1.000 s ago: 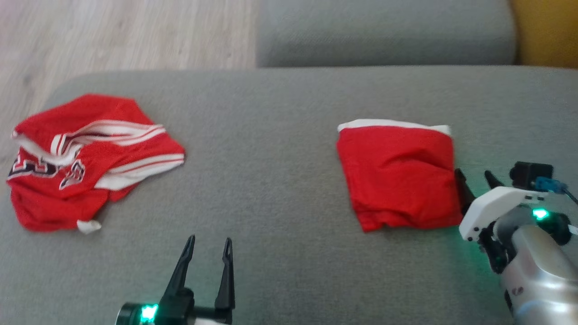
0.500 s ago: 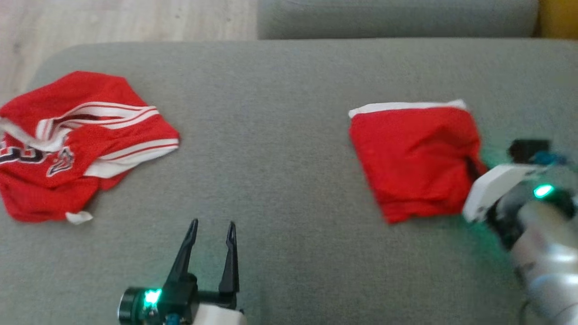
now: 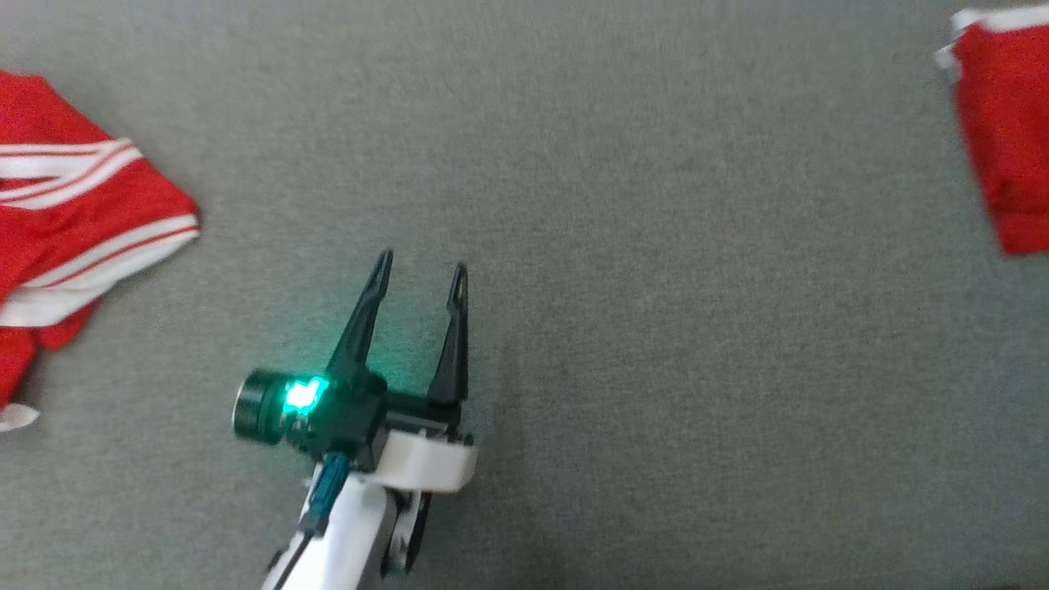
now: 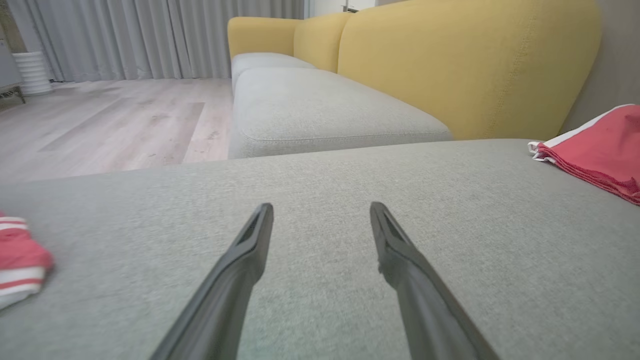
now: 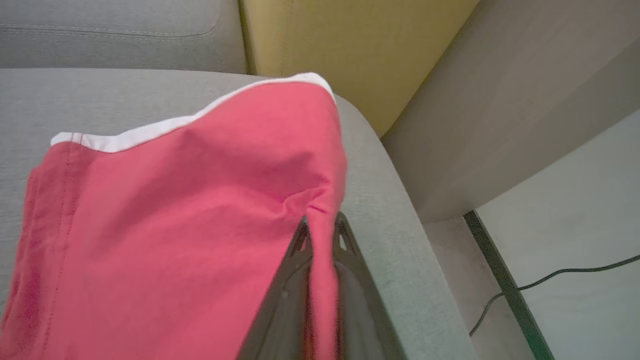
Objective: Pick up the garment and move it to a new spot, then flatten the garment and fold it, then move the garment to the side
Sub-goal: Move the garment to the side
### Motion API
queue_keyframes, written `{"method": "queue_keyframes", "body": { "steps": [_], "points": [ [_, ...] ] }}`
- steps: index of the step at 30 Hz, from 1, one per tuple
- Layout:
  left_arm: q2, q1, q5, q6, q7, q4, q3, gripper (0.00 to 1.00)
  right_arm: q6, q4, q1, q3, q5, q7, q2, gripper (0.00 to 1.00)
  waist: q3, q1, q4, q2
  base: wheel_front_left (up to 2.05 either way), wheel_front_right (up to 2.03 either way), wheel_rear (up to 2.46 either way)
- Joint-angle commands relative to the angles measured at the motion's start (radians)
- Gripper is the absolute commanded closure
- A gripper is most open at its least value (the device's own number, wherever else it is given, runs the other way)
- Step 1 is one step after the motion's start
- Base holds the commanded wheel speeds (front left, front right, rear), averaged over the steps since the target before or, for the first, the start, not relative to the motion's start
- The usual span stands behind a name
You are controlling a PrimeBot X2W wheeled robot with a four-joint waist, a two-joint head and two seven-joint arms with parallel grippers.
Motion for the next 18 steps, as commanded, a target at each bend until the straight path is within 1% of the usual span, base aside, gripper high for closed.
{"method": "queue_keyframes", "body": {
  "steps": [1, 2, 5, 6, 7, 10, 12, 14, 18],
  "points": [
    [-0.003, -0.032, 0.002, -0.001, -0.008, -0.024, 0.013, 0.0, -0.001, -0.034, -0.007, 0.026, -0.002, 0.007, -0.036, 1.0, 0.077, -0.0003, -0.015, 0.0, 0.0, 0.0, 0.0],
    [-0.003, -0.046, 0.001, 0.0, -0.008, -0.023, 0.008, 0.0, -0.001, -0.03, -0.016, 0.013, 0.019, 0.023, -0.046, 1.0, 0.092, -0.0003, -0.013, 0.0, 0.0, 0.0, 0.0],
    [-0.003, -0.079, -0.006, 0.0, -0.008, -0.017, -0.007, 0.0, -0.001, -0.037, -0.042, 0.018, -0.028, -0.015, -0.104, 1.0, 0.117, -0.0003, 0.003, 0.0, 0.0, 0.0, 0.0],
    [-0.003, -0.086, -0.009, 0.002, -0.008, -0.015, -0.008, 0.0, -0.001, -0.026, -0.051, 0.005, -0.037, -0.026, -0.11, 0.38, 0.12, -0.0003, 0.008, 0.0, 0.0, 0.0, 0.0],
    [-0.003, -0.09, -0.013, 0.004, -0.008, -0.013, -0.01, 0.0, -0.001, -0.015, -0.058, -0.006, -0.048, -0.038, -0.112, 0.0, 0.119, -0.0003, 0.013, 0.0, 0.0, 0.0, 0.0],
    [-0.003, -0.09, -0.024, 0.01, -0.008, -0.007, -0.015, 0.0, -0.001, 0.02, -0.066, -0.027, -0.109, -0.08, -0.112, 0.0, 0.098, -0.0003, 0.03, 0.0, 0.0, 0.0, 0.0],
    [-0.003, -0.079, -0.03, 0.015, -0.008, -0.004, -0.015, 0.0, -0.001, 0.042, -0.069, -0.044, -0.155, -0.119, -0.096, 0.0, 0.067, -0.0003, 0.039, 0.0, 0.0, 0.0, 0.0],
    [-0.003, -0.061, -0.036, 0.02, -0.008, -0.002, -0.013, 0.0, -0.001, 0.059, -0.063, -0.067, -0.182, -0.154, -0.049, 0.0, 0.027, -0.0003, 0.045, 0.0, 0.0, 0.0, 0.0],
    [-0.003, -0.012, -0.044, 0.028, -0.008, 0.006, -0.001, 0.0, -0.001, 0.071, -0.019, -0.113, -0.192, -0.232, 0.085, 0.0, -0.079, -0.0003, 0.055, 0.0, 0.0, 0.0, 0.0]
  ]
}}
